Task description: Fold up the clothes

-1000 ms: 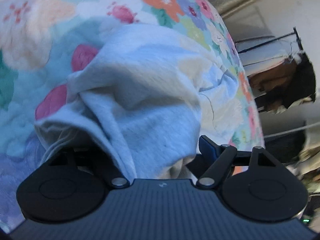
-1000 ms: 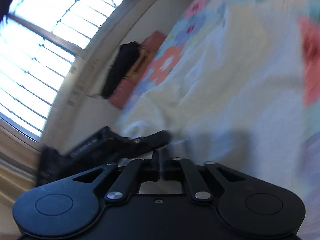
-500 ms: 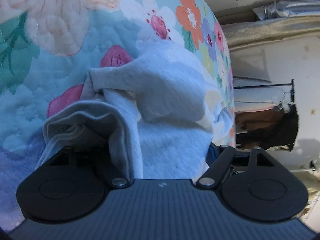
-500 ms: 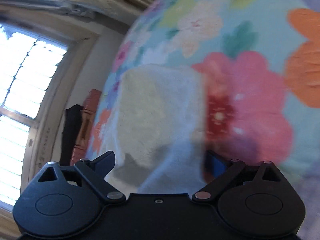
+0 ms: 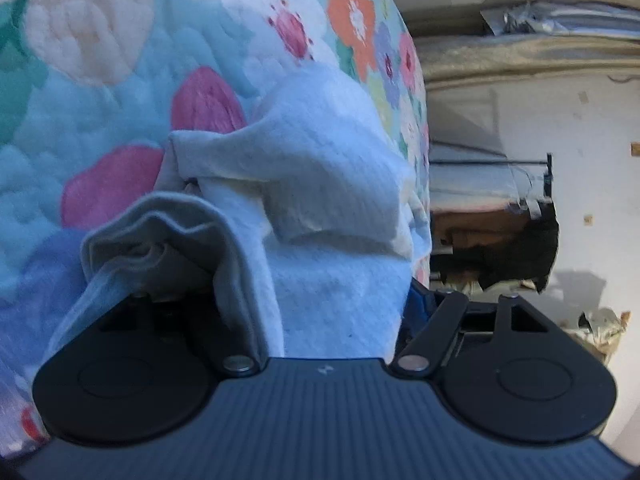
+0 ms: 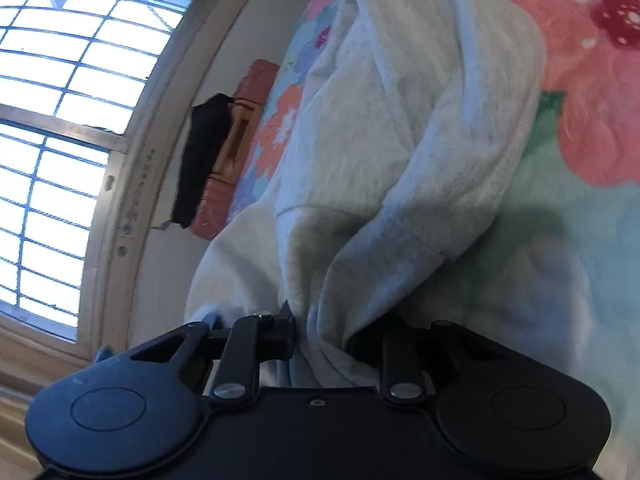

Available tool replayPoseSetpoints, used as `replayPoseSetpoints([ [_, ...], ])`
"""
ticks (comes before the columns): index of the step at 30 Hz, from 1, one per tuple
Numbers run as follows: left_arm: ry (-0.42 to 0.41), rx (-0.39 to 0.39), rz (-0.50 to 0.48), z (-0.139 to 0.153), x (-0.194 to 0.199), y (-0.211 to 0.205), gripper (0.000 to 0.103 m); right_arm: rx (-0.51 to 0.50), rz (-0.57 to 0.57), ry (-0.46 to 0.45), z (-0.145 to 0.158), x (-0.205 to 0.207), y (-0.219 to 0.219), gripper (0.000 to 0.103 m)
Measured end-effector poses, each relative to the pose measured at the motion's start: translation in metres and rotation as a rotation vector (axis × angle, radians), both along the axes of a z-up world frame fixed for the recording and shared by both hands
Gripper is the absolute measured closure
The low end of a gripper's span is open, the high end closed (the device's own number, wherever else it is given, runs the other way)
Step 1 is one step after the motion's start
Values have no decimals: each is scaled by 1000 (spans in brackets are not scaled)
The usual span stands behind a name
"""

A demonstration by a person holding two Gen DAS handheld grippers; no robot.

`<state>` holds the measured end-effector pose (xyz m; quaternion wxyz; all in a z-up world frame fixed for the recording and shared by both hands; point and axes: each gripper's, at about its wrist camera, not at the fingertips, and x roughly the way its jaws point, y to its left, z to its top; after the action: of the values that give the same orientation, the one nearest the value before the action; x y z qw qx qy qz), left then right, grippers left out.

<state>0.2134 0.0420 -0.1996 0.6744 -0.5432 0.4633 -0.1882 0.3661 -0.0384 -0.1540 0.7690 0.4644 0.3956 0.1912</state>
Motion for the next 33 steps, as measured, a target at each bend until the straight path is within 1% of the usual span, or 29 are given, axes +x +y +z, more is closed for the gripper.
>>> replayPoseSetpoints([
  [2,11,-22,-41,5,-3,-9,31,24,-13,-18,11,-11,-8,78],
  [4,22,-43,-89,12,-9,-20,31,37,-27,-41,23,-31,-14,80],
  [6,33,-63,-137,19,-14,-31,29,53,-56,-78,38,-50,-27,83],
  [8,39,-85,-184,27,-20,-44,29,63,-88,-120,56,-68,-42,83],
  [9,25,-96,-211,34,-25,-54,31,64,-105,-139,65,-78,-49,84],
  [10,2,-87,-248,43,-33,-65,31,51,-122,-151,71,-90,-57,84],
  [15,-114,-23,-415,85,-72,-121,31,-10,-207,-212,102,-153,-98,84],
  [19,-181,-37,-510,109,-105,-155,31,-59,-275,-261,126,-204,-131,84],
  [21,-216,-43,-542,122,-122,-168,31,-85,-306,-286,139,-228,-146,84],
  [27,-333,-103,-625,173,-173,-191,31,-178,-320,-355,177,-283,-169,85],
  [31,-413,-98,-662,210,-215,-204,31,-240,-329,-401,202,-319,-185,85],
  [33,-433,-94,-676,222,-233,-210,31,-271,-334,-423,214,-337,-192,85],
])
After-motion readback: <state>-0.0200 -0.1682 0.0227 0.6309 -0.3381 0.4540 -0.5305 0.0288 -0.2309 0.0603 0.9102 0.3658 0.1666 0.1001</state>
